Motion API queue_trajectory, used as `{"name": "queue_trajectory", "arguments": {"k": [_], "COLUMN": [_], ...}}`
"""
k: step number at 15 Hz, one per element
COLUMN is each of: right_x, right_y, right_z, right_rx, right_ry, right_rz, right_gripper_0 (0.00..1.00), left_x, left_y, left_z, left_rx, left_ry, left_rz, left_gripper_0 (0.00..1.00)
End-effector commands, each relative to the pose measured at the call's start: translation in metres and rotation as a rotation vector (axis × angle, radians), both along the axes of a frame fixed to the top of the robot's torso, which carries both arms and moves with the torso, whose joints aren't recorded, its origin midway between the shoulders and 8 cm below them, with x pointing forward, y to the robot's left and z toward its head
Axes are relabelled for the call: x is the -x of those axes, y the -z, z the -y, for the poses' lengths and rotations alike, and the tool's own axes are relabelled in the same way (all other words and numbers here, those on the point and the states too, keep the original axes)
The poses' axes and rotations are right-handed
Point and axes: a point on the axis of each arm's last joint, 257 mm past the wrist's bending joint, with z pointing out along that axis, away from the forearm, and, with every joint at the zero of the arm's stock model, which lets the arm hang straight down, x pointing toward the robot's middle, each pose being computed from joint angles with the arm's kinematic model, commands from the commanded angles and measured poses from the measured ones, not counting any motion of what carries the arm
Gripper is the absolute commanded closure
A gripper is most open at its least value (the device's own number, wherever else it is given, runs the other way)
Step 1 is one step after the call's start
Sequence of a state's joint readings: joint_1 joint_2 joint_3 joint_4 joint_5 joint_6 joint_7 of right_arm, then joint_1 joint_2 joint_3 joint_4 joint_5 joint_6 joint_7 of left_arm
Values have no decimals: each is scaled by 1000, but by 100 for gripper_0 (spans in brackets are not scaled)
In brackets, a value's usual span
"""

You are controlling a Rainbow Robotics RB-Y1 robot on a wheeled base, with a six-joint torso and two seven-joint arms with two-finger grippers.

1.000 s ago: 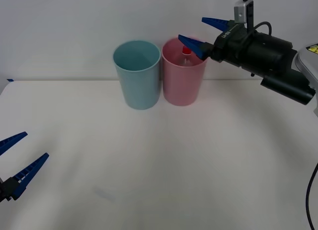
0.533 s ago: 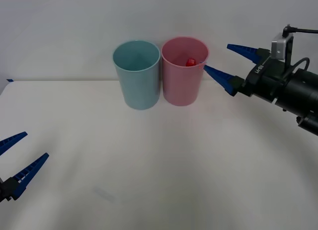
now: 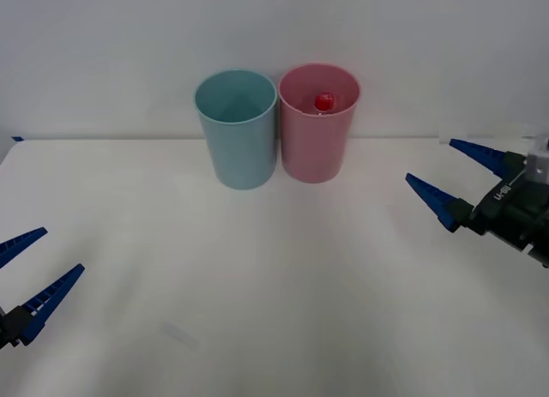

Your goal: Grasp the object on the table and drop it into the matching bin: aluminum can to the light blue bin, PET bottle to the pink bin.

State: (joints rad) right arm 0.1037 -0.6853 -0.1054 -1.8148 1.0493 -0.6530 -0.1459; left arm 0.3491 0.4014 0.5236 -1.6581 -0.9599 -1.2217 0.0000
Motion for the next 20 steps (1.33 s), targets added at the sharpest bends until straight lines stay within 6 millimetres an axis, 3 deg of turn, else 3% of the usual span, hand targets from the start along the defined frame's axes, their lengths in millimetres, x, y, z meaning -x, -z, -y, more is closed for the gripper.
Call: {"name": "queue_trajectory", "arguments": {"k": [1,9,20], "right_x": [21,89,145], "right_y": [19,58,77], "right_z": [22,58,95], "right_rx": [40,11,-101], "right_ry": [30,49,140], "right_rz": [17,-47,-125], "right_gripper_0": [0,0,0], "left_x": [0,0,0], "left_y": [0,0,0], "left_z": [0,0,0], "left_rx": [0,0,0], "left_ry": [0,0,0], "left_rz": [0,0,0], "left_gripper_0": [0,0,0]}}
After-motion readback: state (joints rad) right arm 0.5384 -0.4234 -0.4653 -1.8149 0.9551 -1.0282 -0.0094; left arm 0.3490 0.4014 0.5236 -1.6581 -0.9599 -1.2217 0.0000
